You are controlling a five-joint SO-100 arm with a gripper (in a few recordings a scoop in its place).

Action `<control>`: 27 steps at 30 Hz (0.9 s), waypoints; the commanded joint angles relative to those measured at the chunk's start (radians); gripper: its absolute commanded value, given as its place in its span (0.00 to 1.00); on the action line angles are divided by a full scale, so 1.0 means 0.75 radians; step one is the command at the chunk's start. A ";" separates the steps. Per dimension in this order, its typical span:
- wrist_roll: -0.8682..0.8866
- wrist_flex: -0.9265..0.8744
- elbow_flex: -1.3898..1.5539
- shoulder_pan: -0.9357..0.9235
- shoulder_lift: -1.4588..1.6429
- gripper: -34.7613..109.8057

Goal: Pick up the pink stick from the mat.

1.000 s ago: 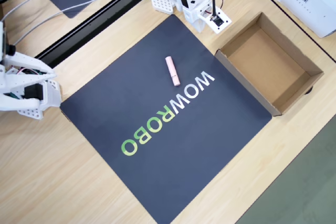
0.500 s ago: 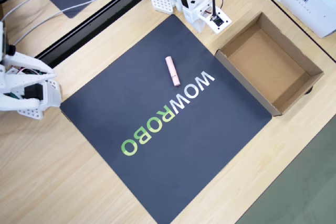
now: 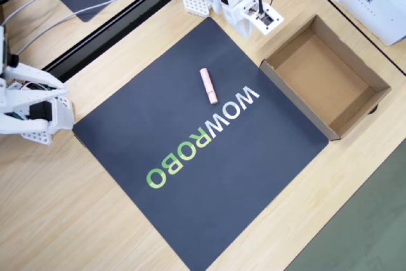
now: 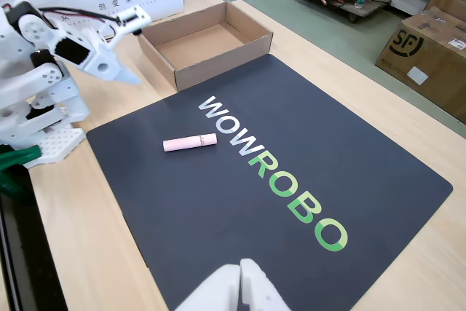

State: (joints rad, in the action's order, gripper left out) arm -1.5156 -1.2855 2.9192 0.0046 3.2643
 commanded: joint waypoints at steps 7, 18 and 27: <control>-0.020 -0.008 -0.348 -0.070 -0.133 0.24; -0.018 -0.020 -0.720 -0.200 -0.470 0.24; -0.016 -0.057 -1.047 -0.425 -0.910 0.24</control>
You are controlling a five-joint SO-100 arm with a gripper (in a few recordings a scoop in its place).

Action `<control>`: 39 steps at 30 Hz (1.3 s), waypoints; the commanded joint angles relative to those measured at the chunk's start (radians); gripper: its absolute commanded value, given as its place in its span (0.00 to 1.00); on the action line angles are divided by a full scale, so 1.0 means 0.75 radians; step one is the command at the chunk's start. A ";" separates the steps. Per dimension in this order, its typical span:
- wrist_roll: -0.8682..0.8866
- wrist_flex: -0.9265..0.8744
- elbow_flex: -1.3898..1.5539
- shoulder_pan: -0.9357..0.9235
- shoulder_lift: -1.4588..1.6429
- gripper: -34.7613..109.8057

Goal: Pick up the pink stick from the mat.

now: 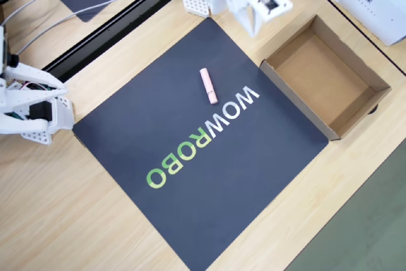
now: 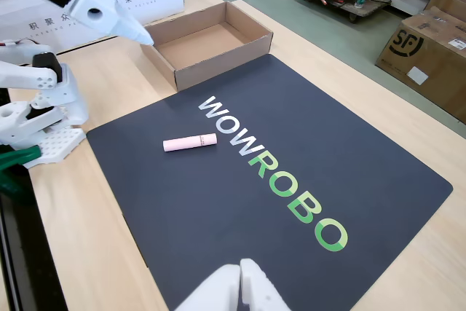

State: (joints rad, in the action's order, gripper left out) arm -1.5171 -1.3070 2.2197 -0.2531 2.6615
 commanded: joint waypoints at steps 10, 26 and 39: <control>-0.025 -0.164 -0.481 -0.382 -0.562 0.24; -0.229 -0.337 -0.724 -0.716 -1.094 0.24; -0.268 -0.129 -0.714 -0.763 -1.381 0.30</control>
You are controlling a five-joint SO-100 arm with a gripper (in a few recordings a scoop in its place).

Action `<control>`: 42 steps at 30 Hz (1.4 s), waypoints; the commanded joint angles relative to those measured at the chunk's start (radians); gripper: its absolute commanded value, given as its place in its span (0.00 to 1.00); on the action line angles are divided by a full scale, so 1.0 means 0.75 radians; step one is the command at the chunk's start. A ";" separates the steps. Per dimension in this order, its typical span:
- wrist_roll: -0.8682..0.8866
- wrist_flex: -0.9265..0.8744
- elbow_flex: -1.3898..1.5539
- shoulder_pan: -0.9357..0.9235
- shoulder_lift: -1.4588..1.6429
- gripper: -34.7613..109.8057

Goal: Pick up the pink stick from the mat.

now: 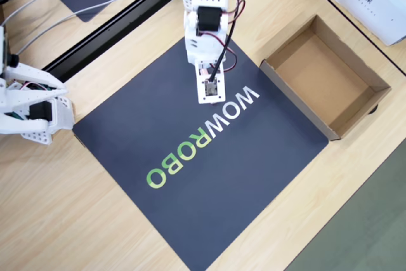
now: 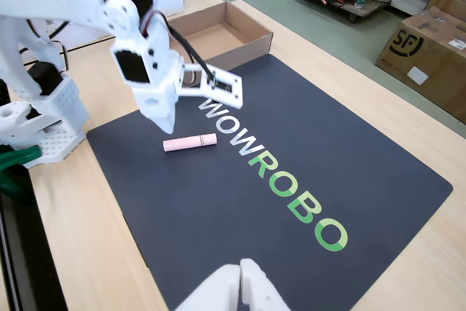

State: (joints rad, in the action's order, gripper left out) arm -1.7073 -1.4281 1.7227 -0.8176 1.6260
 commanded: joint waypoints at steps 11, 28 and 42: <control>-0.063 0.137 -0.047 0.016 -0.215 0.41; -0.051 0.342 -0.047 0.029 -0.452 0.29; -0.047 0.344 -0.059 0.045 -0.403 0.24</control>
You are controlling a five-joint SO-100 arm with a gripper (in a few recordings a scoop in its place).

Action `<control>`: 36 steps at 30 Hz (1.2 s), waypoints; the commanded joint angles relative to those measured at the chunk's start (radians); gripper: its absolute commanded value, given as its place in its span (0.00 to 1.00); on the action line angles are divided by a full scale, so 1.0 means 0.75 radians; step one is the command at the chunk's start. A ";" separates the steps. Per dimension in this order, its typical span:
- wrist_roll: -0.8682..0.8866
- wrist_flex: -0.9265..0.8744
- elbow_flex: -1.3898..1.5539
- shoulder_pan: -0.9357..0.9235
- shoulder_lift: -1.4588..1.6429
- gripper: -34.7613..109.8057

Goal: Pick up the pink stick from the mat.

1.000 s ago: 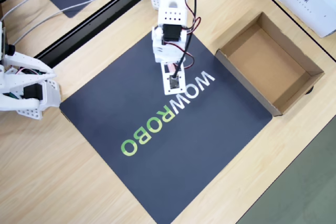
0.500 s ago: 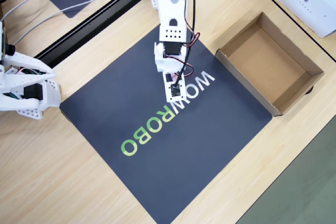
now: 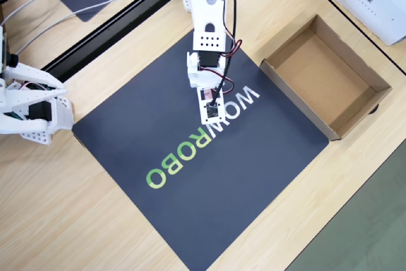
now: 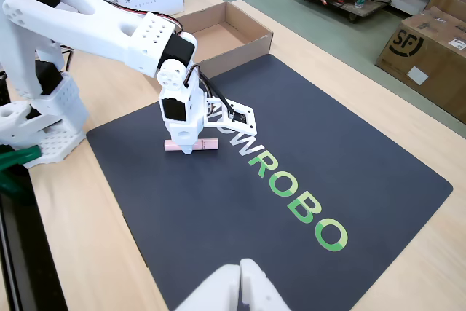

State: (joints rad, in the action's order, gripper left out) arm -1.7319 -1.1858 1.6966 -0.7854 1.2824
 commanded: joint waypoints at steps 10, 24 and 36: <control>-0.014 0.145 -0.029 0.176 0.432 0.24; 0.137 0.141 -0.090 0.558 0.697 0.24; 0.413 0.070 -0.276 0.982 0.438 0.24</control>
State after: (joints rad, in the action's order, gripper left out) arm -1.4481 -1.1091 1.5432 -0.0905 1.6199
